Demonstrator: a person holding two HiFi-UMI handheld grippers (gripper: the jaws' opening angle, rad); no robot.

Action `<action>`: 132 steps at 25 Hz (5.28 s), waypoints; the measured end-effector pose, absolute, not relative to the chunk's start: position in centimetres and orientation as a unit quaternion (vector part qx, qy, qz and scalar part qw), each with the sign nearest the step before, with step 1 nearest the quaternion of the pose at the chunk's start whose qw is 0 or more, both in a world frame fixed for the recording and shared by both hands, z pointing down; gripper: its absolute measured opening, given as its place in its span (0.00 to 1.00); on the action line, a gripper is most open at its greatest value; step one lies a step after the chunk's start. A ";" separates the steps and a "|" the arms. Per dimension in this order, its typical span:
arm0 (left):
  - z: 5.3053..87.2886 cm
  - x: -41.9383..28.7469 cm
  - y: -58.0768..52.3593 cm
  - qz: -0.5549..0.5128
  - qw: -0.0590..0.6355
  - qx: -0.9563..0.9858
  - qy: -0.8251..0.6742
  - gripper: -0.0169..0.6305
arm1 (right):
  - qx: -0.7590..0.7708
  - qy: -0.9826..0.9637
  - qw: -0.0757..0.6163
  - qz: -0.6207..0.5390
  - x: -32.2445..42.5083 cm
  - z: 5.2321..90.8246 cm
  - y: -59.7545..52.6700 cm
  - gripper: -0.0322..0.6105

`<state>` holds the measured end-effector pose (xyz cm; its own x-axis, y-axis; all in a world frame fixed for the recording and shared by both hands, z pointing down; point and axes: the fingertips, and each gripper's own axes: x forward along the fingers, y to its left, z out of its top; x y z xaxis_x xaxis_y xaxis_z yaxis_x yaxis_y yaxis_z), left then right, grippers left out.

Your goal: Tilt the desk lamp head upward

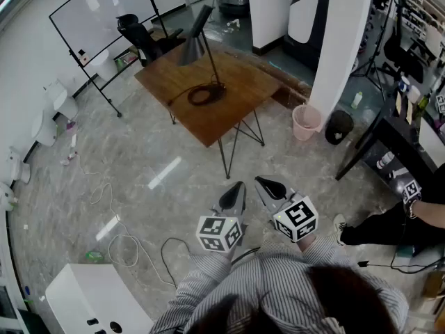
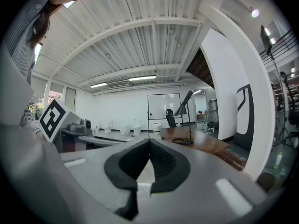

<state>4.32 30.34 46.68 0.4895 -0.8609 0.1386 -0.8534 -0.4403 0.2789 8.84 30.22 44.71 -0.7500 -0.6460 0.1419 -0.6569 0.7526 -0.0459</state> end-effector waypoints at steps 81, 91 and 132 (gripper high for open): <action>50.5 -7.9 -26.9 0.029 0.126 0.824 -0.551 0.15 | 0.339 -0.931 0.063 -0.123 -1.9 39.2 -23.0 0.05; 51.3 -8.3 -32.7 0.040 0.112 0.796 -0.594 0.24 | 0.278 -0.937 0.062 -0.202 -4.1 36.7 -25.7 0.05; 52.4 -9.1 -36.8 0.052 0.125 0.787 -0.602 0.12 | 0.145 -0.498 0.370 -0.770 -8.1 24.9 -35.4 0.44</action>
<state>-9.11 -36.76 52.41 0.2695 -0.9348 0.2313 -0.9605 -0.2438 0.1339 -8.08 -35.39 24.87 -0.6839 -0.7149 0.1457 0.4258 -0.2290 0.8754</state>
